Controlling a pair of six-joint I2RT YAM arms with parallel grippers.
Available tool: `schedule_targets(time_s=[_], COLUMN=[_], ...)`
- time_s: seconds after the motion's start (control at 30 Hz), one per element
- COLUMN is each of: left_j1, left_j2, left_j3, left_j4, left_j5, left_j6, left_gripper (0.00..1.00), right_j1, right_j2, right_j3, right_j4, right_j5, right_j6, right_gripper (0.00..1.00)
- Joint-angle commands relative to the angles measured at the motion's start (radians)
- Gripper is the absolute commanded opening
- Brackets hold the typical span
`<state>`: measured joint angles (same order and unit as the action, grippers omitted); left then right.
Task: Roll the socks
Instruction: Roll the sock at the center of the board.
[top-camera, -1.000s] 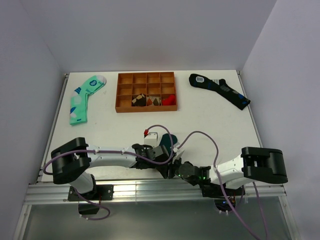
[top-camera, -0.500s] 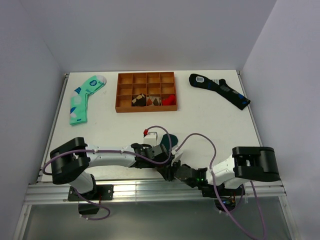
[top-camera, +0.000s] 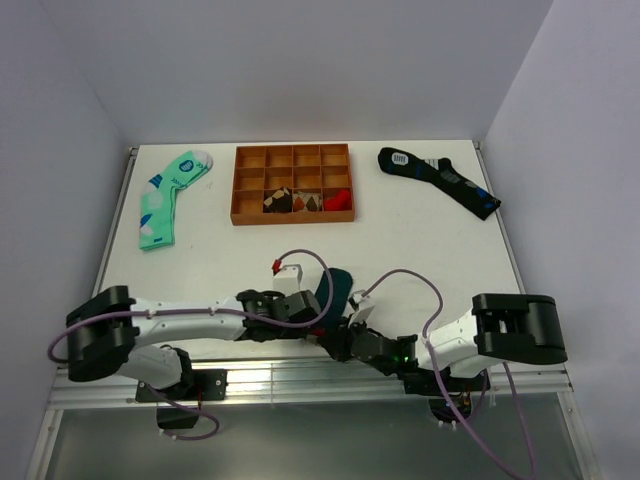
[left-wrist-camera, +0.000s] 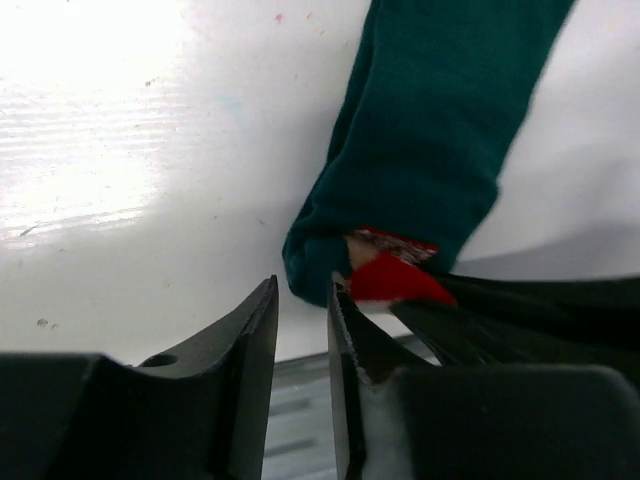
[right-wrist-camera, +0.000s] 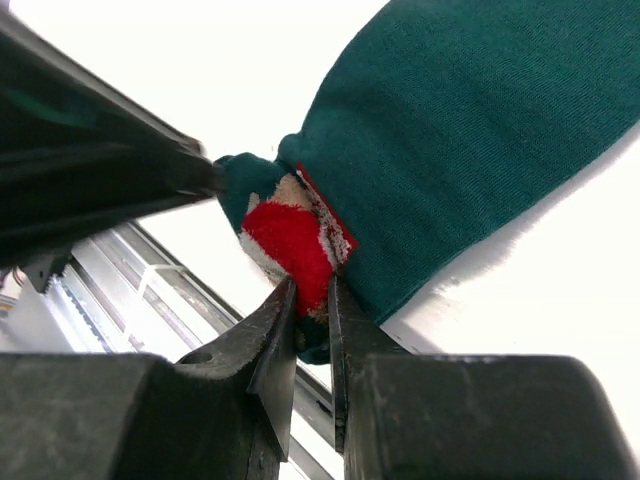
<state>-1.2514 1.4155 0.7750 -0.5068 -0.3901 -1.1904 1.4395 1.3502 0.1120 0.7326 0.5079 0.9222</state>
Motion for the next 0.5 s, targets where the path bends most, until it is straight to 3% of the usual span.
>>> schedule_targets(time_s=[0.0,0.23,0.47], left_j1=[0.012,0.179,0.262], left_j2=[-0.098,-0.076,0.034], left_j3=[0.007,0.000,0.010], left_j4=[-0.046,0.204,0.439], left_j5=[-0.027,0.120,0.334], left_j6=[0.032,0.242,0.415], left_gripper=[0.32,0.39,0.41], right_j1=[-0.013,-0.019,-0.021], right_j2=[-0.014,-0.060,-0.085], right_j3=[-0.028,-0.063,-0.071], right_j4=[-0.153,-0.180,-0.219], right_j5=[0.003,-0.054,-0.091], right_j6=[0.064,0.086,0.109], right_gripper=[0.18,0.18,0.17])
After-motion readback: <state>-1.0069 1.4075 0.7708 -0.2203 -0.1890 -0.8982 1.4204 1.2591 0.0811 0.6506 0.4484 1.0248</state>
